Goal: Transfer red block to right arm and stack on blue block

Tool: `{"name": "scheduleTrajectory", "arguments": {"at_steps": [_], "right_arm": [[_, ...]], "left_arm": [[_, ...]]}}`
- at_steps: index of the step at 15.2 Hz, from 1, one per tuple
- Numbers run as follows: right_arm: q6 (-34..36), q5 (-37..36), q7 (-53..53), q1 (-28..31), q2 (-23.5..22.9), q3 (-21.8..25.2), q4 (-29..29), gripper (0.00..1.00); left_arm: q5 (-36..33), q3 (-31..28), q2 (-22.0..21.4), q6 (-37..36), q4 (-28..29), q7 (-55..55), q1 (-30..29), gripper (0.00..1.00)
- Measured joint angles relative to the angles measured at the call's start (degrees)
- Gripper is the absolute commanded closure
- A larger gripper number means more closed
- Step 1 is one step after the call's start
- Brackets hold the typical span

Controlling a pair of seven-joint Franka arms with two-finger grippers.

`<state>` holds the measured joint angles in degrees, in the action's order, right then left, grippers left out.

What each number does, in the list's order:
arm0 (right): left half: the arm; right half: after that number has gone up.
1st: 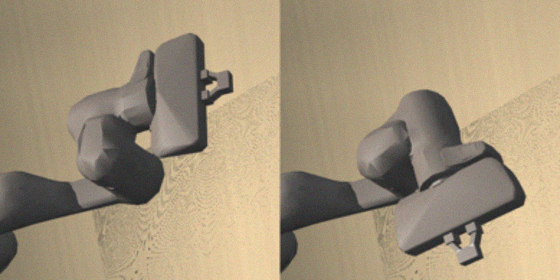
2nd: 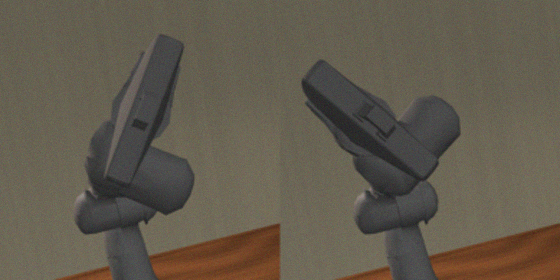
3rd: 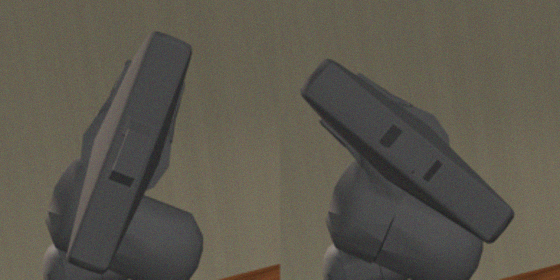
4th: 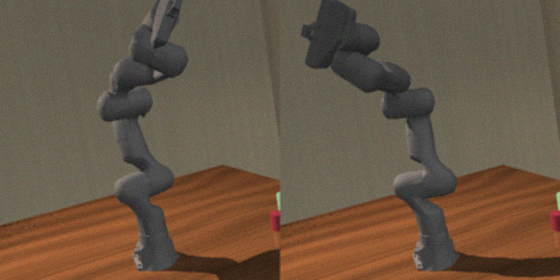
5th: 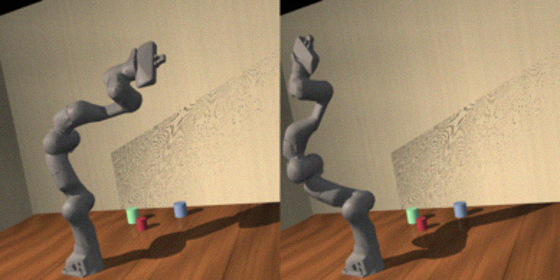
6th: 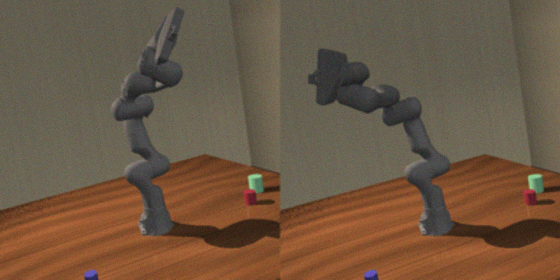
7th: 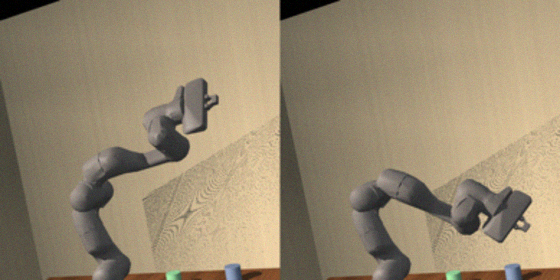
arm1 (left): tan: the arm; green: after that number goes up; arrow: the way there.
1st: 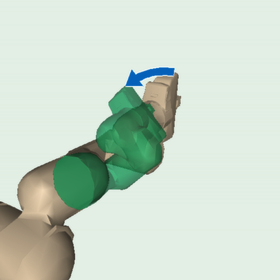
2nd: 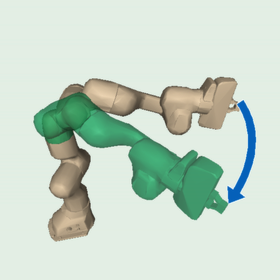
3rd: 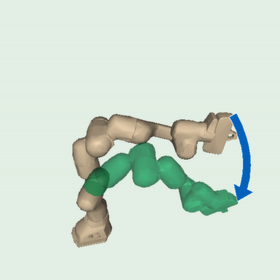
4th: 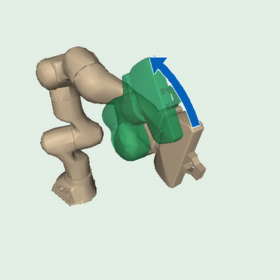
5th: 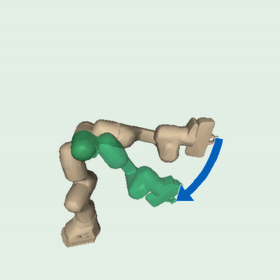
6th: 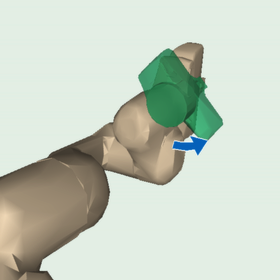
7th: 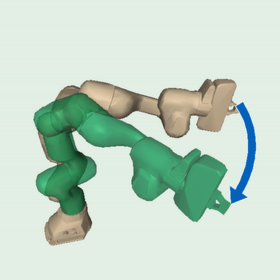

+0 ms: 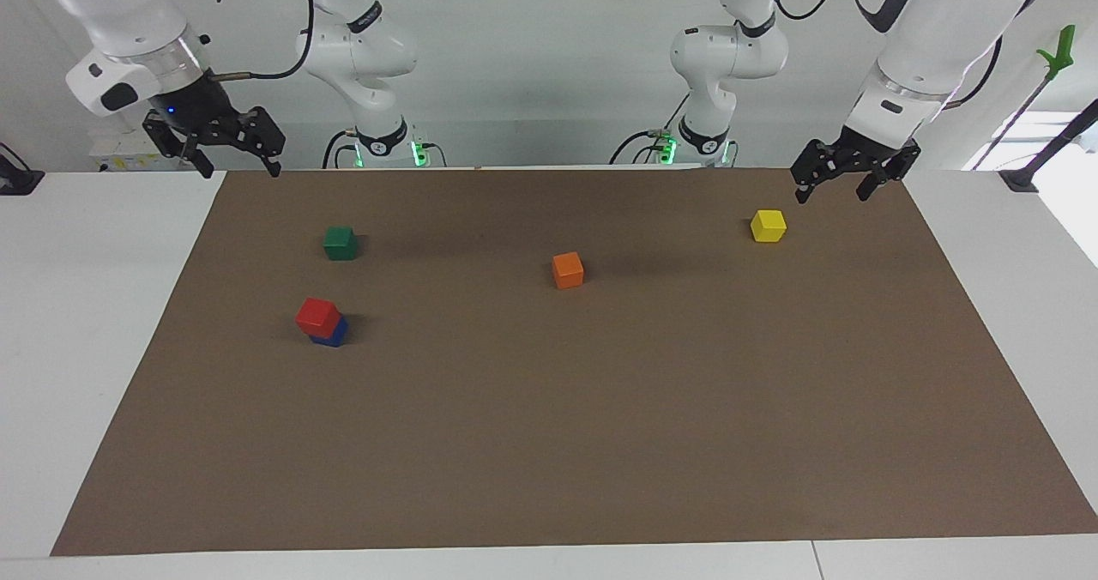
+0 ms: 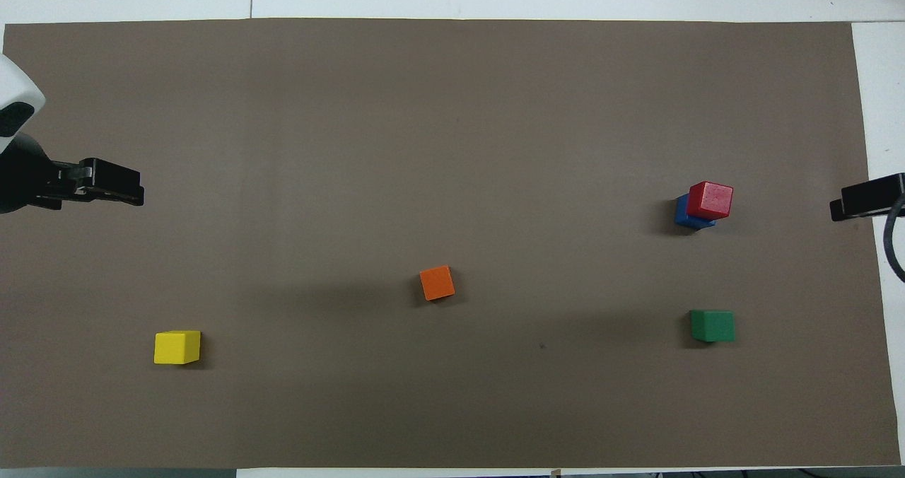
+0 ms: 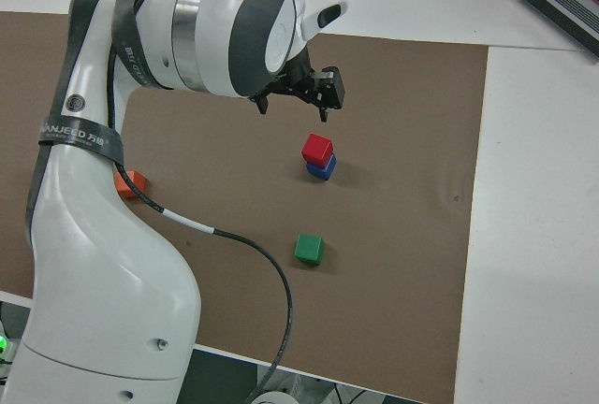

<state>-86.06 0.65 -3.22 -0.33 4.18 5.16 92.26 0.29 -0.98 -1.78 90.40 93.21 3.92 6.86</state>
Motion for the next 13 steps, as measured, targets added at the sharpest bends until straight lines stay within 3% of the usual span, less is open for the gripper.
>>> {"name": "scheduleTrajectory", "arguments": {"at_steps": [3, 13], "right_arm": [[-3.02, -0.02, 0.00, 0.00, -0.31, -0.23, 0.00, 0.00], [-3.09, -0.68, 0.00, 0.01, -0.41, -0.37, -0.01, 0.00]], "left_arm": [[0.00, 0.00, -0.06, 0.00, 0.11, 0.00, 0.00, 0.00], [0.00, 0.00, -0.25, 0.00, 0.17, 0.00, -0.05, 0.00]]}}
